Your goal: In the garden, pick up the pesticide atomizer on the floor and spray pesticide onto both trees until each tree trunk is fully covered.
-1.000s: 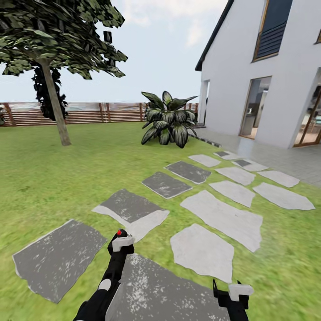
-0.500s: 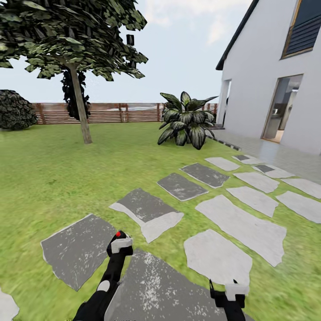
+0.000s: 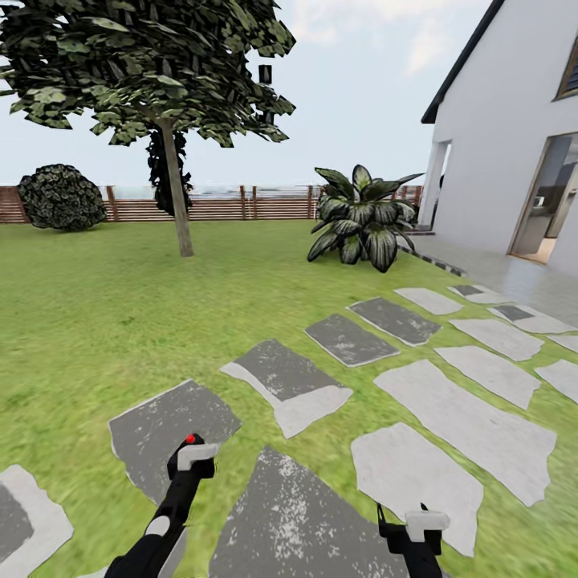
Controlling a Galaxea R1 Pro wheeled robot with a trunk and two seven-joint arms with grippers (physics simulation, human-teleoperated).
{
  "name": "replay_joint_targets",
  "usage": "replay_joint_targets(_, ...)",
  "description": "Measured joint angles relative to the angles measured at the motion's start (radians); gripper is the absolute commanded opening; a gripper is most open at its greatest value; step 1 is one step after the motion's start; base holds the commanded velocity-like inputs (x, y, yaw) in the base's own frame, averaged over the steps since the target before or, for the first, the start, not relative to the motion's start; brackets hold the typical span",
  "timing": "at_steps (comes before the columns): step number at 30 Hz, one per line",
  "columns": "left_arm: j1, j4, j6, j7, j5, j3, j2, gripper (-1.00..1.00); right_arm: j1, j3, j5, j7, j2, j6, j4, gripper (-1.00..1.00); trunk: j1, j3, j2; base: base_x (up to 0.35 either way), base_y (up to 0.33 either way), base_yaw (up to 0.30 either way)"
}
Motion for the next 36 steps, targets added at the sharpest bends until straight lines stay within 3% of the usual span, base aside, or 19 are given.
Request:
replay_joint_targets(7, 0.000, 0.000, 0.119, -0.002, -0.002, -0.001, 0.020, -1.00, 0.000, 0.000, 0.000, 0.000, 0.000, 0.000, 0.000, 1.00, -0.027, 0.022, 0.049, 0.000, 0.000, 0.003)
replay_joint_targets(10, 0.000, 0.000, 0.139, -0.003, -0.002, -0.002, 0.021, -1.00, 0.001, 0.000, 0.000, 0.000, 0.000, 0.000, 0.000, 1.00, -0.038, 0.031, 0.070, 0.000, 0.000, 0.000)
replay_joint_targets(36, 0.000, 0.001, 0.144, -0.023, -0.004, -0.006, 0.022, -1.00, 0.000, -0.001, -0.001, -0.004, -0.001, -0.001, -0.002, 1.00, -0.138, 0.113, 0.252, 0.000, 0.000, 0.004)
